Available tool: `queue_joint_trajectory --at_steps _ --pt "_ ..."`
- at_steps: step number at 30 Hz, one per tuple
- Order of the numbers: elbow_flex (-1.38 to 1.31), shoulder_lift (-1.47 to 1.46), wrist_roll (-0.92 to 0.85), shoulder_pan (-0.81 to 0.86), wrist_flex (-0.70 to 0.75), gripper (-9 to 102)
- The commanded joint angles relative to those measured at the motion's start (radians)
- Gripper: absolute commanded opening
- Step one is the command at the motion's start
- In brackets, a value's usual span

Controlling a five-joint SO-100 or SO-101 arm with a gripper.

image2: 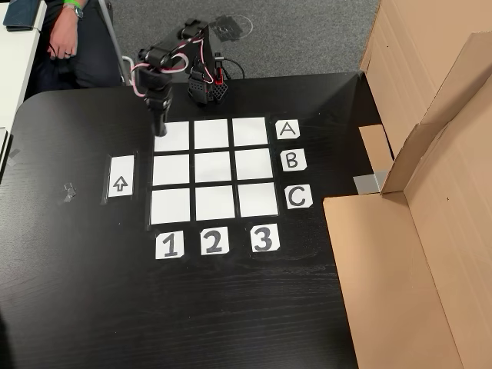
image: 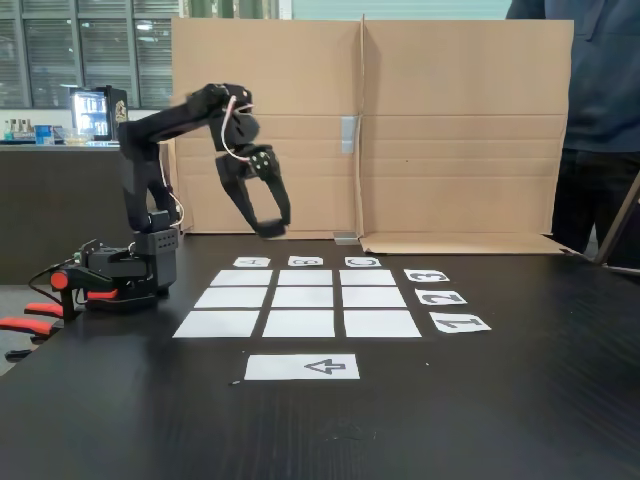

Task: Pick up a new token and place it in the grid on square A1.

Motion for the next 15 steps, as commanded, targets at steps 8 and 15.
queue_joint_trajectory --at_steps 8,15 --pt "0.371 0.397 0.006 -0.026 -0.064 1" --pt "0.537 0.4 -0.041 0.051 -0.184 1"
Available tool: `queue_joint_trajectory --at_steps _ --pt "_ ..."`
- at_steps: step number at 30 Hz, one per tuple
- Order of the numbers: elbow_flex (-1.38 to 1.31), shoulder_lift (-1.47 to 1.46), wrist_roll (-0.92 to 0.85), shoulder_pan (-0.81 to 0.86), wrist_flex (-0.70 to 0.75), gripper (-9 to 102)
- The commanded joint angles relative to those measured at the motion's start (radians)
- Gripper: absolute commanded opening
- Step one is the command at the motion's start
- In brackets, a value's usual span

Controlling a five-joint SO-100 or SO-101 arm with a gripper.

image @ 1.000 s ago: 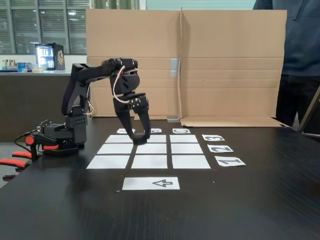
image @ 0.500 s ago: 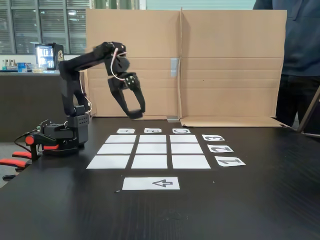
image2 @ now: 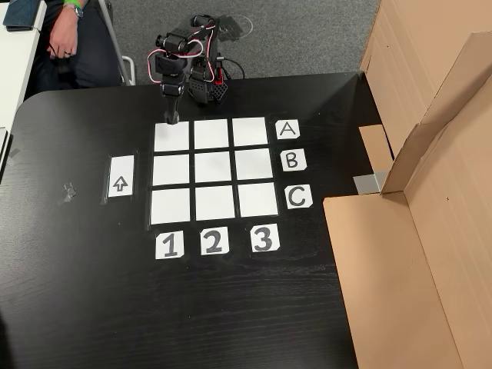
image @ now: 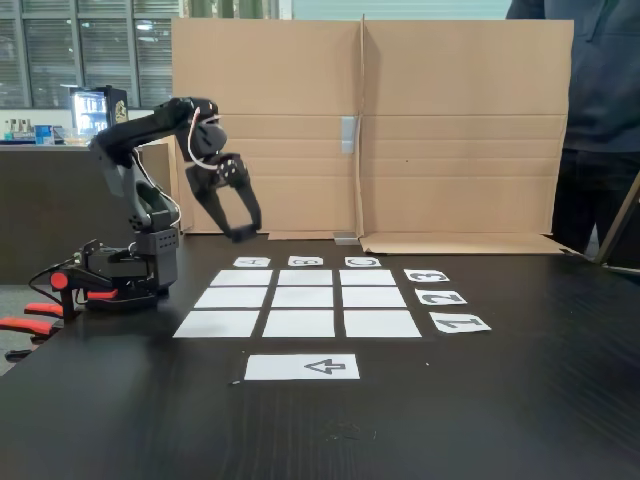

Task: Pick up a new token and place it in the grid on square A1.

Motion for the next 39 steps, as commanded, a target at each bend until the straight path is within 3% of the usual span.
queue_joint_trajectory --at_steps 1,7,39 --pt "0.078 0.026 -0.028 0.028 -0.064 1" --pt "0.229 0.026 -0.055 0.034 -0.161 1" --pt "0.411 -0.043 -0.202 0.245 -0.302 1"
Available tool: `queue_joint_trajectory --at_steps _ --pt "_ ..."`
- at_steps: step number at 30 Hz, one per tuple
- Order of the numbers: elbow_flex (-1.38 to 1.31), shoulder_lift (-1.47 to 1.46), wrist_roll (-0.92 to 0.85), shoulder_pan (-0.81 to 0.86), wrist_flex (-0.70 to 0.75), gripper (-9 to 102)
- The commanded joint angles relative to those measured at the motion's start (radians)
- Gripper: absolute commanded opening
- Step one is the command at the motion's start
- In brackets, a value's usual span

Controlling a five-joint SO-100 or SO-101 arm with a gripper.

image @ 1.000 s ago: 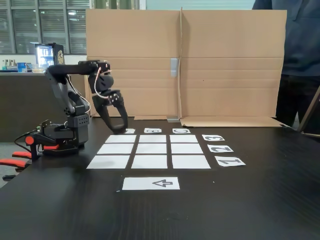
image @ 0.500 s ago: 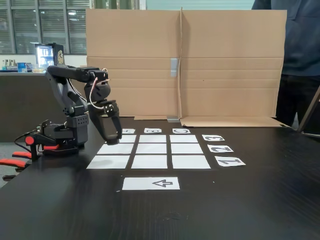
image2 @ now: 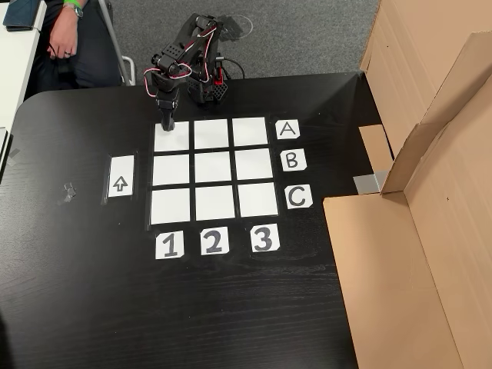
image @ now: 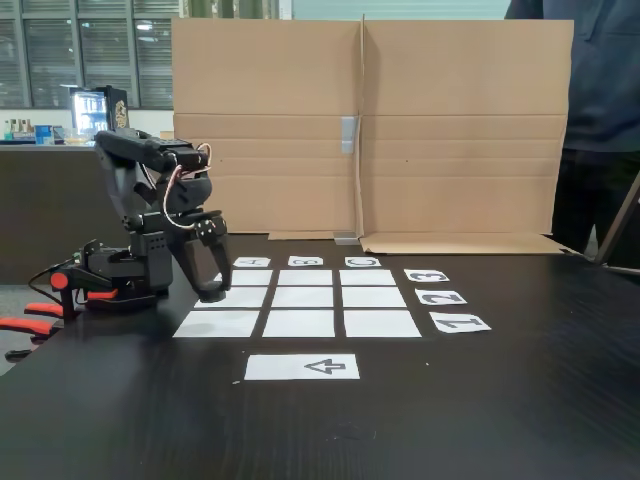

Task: Pick up a new token and place it in the grid on square A1.

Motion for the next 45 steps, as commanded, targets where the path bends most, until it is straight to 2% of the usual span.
queue_joint_trajectory --at_steps 1,17,31,45 --pt "-0.002 -0.041 -0.008 0.017 -0.026 1" --pt "0.0 -0.199 -0.044 0.011 -0.118 1" --pt "0.0 -0.242 -0.058 -0.048 -0.137 1" --pt "0.0 -0.249 -0.054 -0.031 -0.14 1"
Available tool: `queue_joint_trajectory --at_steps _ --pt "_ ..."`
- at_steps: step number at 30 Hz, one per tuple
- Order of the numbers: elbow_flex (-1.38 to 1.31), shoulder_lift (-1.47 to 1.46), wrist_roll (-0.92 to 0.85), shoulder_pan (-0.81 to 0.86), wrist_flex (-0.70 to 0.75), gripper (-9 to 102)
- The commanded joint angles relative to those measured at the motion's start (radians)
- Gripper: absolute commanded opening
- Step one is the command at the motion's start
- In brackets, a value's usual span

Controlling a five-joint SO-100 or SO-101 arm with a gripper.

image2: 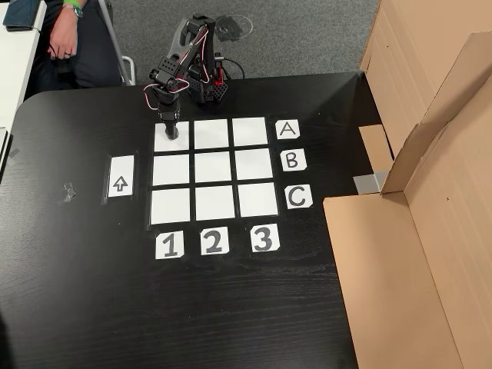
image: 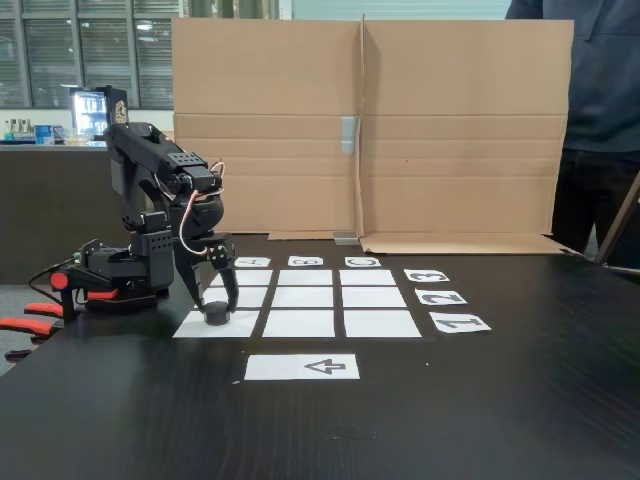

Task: Pick up a new token and place it in the grid on square A1.

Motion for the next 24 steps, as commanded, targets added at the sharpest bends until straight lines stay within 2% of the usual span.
queue_joint_trajectory --at_steps 1,14,24 --pt "0.0 -0.005 0.0 0.012 -0.005 1" --pt "0.005 -0.008 -0.021 0.054 0.005 3" --pt "0.005 -0.008 -0.029 0.054 0.006 15"
